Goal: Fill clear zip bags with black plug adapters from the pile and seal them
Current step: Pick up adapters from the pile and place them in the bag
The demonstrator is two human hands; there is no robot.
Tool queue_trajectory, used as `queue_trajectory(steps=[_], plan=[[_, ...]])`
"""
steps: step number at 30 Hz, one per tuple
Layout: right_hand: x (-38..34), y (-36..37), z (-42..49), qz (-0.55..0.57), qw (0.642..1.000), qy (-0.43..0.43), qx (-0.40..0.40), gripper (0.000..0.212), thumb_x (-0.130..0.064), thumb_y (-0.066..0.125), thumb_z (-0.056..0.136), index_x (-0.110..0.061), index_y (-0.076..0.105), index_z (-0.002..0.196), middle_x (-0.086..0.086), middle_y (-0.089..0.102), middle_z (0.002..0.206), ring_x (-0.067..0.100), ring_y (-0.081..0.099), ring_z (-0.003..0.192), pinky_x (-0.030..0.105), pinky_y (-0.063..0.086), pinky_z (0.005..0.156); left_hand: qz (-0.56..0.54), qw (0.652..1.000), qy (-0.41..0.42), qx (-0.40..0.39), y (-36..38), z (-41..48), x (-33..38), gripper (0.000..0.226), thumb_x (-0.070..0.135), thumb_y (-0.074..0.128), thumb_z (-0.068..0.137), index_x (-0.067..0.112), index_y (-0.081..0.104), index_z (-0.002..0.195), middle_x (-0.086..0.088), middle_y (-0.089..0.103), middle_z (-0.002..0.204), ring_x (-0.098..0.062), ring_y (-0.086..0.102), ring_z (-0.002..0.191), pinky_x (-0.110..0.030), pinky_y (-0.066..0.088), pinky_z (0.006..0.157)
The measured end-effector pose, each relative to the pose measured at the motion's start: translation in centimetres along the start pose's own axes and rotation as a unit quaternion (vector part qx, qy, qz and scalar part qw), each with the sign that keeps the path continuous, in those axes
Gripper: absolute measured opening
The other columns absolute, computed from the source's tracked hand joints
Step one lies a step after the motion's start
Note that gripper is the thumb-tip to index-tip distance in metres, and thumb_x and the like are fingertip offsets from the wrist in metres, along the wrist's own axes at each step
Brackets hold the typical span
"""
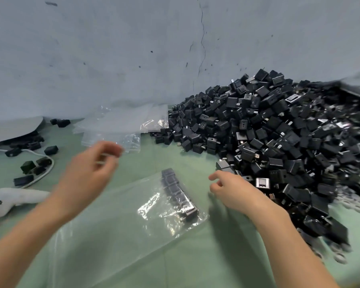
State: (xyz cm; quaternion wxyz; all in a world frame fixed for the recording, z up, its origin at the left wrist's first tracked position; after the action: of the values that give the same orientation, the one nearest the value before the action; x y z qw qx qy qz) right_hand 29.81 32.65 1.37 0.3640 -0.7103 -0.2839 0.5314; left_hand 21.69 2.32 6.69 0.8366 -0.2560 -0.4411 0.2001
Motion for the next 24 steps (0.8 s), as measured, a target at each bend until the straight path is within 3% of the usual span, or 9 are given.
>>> queue_trajectory(steps=[2,5,8,11,14,19,24], plan=[[0.1,0.1,0.4,0.005,0.999,-0.001,0.047,0.04,-0.024,0.042,0.1,-0.022,0.05,0.139,0.001,0.05,0.137,0.019,0.054,0.115,0.033,0.046,0.095,0.02,0.996,0.042,-0.081,6.0,2.3,2.3,0.021,0.021,0.058,0.094,0.04,0.06,0.105,0.022,0.063,0.108,0.005,0.06,0.095,-0.016,0.047,0.081],[-0.2,0.8,1.5,-0.045,0.992,-0.006,0.122,0.048,-0.02,0.043,0.099,-0.019,0.041,0.147,0.009,0.037,0.145,0.028,0.038,0.129,0.037,0.038,0.102,0.055,0.987,-0.001,-0.149,13.2,5.9,2.2,0.041,0.03,0.057,0.096,0.03,0.048,0.136,0.004,0.047,0.136,-0.014,0.053,0.119,-0.029,0.04,0.099],[-0.4,1.8,3.0,-0.115,0.984,0.008,0.132,0.054,-0.024,0.043,0.1,-0.016,0.03,0.151,0.016,0.024,0.155,0.034,0.026,0.141,0.043,0.031,0.11,0.086,0.975,-0.024,-0.205,18.4,9.0,1.7,0.066,0.037,0.06,0.094,0.028,0.029,0.151,-0.007,0.021,0.156,-0.027,0.035,0.14,-0.034,0.03,0.114],[-0.4,2.9,4.3,-0.152,0.981,0.032,0.12,0.057,-0.026,0.041,0.1,-0.015,0.024,0.153,0.02,0.017,0.159,0.037,0.019,0.146,0.047,0.022,0.117,0.107,0.965,-0.038,-0.237,22.0,11.7,0.6,0.08,0.045,0.064,0.09,0.033,0.018,0.155,-0.007,0.003,0.163,-0.035,0.022,0.146,-0.048,0.028,0.117],[-0.4,3.6,5.3,-0.183,0.973,0.016,0.14,0.054,-0.026,0.041,0.1,-0.016,0.026,0.151,0.017,0.025,0.154,0.036,0.027,0.14,0.046,0.025,0.114,0.154,0.957,-0.023,-0.244,24.9,13.2,0.2,0.081,0.048,0.066,0.088,0.031,0.021,0.154,-0.01,0.008,0.161,-0.037,0.026,0.142,-0.047,0.031,0.114],[-0.5,3.8,6.4,-0.135,0.97,-0.041,0.199,0.044,-0.026,0.047,0.1,-0.02,0.038,0.142,0.006,0.037,0.137,0.028,0.04,0.123,0.037,0.034,0.1,0.213,0.965,0.065,-0.141,27.4,12.3,0.2,0.045,0.038,0.061,0.091,0.023,0.043,0.13,-0.009,0.039,0.127,-0.033,0.045,0.112,-0.044,0.045,0.092],[0.6,4.3,7.0,-0.101,0.972,-0.003,0.212,0.041,-0.025,0.046,0.101,-0.022,0.037,0.141,0.012,0.031,0.147,0.03,0.04,0.129,0.038,0.035,0.103,0.22,0.957,0.066,-0.177,26.6,12.1,0.2,0.027,0.044,0.056,0.091,0.026,0.051,0.109,0.0,0.048,0.113,-0.025,0.057,0.094,-0.036,0.044,0.072]])
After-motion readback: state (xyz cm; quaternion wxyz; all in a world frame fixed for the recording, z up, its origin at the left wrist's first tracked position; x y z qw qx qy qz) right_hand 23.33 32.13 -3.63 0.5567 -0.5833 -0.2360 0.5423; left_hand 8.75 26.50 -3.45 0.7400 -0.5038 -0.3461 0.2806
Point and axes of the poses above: each hand's wrist, its own z-axis towards the middle knuckle, its own y-axis out of the palm, x = y × z, the point moved 1 cm from there along z, towards the middle knuckle
